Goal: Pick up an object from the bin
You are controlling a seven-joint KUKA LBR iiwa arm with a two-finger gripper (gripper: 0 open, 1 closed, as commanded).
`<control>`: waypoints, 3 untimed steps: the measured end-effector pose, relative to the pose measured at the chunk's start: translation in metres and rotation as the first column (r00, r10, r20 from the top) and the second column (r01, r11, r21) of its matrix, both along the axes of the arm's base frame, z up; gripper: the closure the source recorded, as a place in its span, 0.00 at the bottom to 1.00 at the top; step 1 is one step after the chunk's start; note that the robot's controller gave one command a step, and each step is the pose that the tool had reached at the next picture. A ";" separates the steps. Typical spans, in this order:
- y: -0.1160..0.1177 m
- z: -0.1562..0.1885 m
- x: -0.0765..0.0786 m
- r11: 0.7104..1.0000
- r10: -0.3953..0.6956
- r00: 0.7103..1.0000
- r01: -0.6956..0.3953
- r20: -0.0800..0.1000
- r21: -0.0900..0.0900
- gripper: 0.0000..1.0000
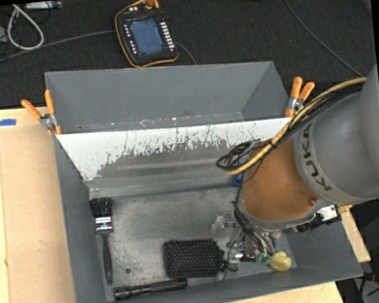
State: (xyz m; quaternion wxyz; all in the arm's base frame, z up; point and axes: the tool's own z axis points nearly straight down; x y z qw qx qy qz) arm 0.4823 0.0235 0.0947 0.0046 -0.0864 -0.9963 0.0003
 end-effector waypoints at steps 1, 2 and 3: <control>0.046 0.103 -0.005 0.990 0.142 0.990 -0.142 0.006 0.003 0.00; 0.019 -0.003 -0.006 0.999 0.038 0.999 -0.038 0.000 -0.001 0.00; 0.051 0.029 -0.012 0.998 0.055 0.998 -0.055 0.006 0.002 0.00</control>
Offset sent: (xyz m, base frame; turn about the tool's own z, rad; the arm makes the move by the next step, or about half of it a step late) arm -0.0064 0.0118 -0.0247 -0.0143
